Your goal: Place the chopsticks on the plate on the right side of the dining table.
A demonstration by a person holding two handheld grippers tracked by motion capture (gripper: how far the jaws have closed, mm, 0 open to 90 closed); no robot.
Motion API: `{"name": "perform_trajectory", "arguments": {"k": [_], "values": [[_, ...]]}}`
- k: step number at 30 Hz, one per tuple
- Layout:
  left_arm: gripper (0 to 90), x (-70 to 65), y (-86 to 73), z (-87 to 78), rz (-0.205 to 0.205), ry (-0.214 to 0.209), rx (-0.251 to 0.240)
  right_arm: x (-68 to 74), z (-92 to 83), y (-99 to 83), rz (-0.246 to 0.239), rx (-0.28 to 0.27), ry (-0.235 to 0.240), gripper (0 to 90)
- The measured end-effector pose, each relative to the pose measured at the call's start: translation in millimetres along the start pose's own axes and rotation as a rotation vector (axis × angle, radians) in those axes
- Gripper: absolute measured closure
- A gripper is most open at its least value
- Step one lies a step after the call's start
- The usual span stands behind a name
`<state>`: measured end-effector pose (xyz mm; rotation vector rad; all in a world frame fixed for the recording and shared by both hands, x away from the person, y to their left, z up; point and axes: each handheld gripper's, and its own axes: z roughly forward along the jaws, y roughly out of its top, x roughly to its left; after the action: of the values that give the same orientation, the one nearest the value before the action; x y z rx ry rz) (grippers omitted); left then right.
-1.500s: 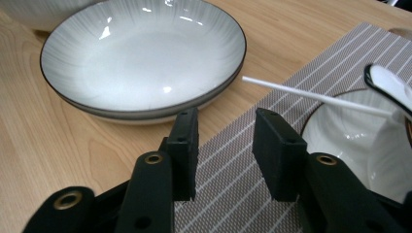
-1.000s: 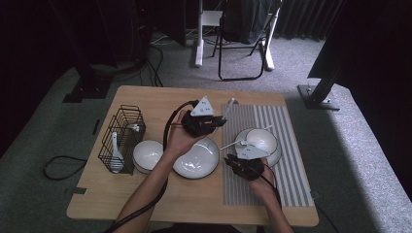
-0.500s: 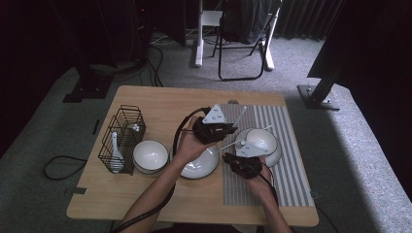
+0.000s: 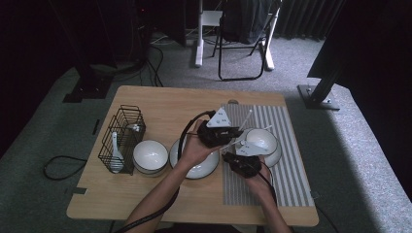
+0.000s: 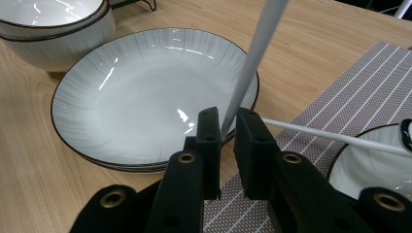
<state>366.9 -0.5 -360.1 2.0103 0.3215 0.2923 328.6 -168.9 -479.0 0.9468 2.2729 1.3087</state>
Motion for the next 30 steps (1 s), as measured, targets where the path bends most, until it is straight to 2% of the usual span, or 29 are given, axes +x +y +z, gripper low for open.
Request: {"name": "perform_trajectory", "arguments": {"k": [1, 8, 12, 15, 20, 25, 27, 28, 30], "values": [[85.1, 0.5, -0.6, 0.8, -0.016, -0.01, -0.01, -0.2, 0.3, -0.2, 0.0, 0.001, 0.001, 81.0], [85.1, 2.7, -1.2, -0.3, -0.034, -0.022, -0.024, -2.7, 1.3, -1.3, 0.017, 0.004, 0.012, 83.9], [83.1, 1.2, -2.2, -0.7, -0.01, -0.03, -0.022, -4.4, 0.6, -1.9, 0.036, 0.006, 0.028, 86.0], [78.7, -1.6, -4.6, 0.2, 0.021, -0.024, -0.008, -5.7, 0.2, -3.0, 0.046, 0.007, 0.036, 86.6], [76.8, -4.3, -15.3, 5.6, 0.035, -0.02, 0.021, -6.6, -0.4, -3.0, 0.061, 0.004, 0.043, 86.6], [76.8, -4.0, -32.0, 12.4, 0.024, -0.022, 0.054, -10.0, -3.4, -2.9, 0.084, -0.007, 0.039, 86.6], [77.0, -4.0, -32.0, 12.4, 0.024, -0.022, 0.054, -10.4, -3.7, -2.9, 0.084, -0.007, 0.039, 86.6], [77.4, -4.4, -42.0, 19.0, 0.028, -0.02, 0.086, -10.3, -3.9, -2.5, 0.085, -0.005, 0.037, 86.5], [78.4, -4.5, -47.2, 22.2, 0.025, -0.021, 0.1, -10.1, -3.9, -2.3, 0.083, -0.004, 0.036, 86.5]]}}
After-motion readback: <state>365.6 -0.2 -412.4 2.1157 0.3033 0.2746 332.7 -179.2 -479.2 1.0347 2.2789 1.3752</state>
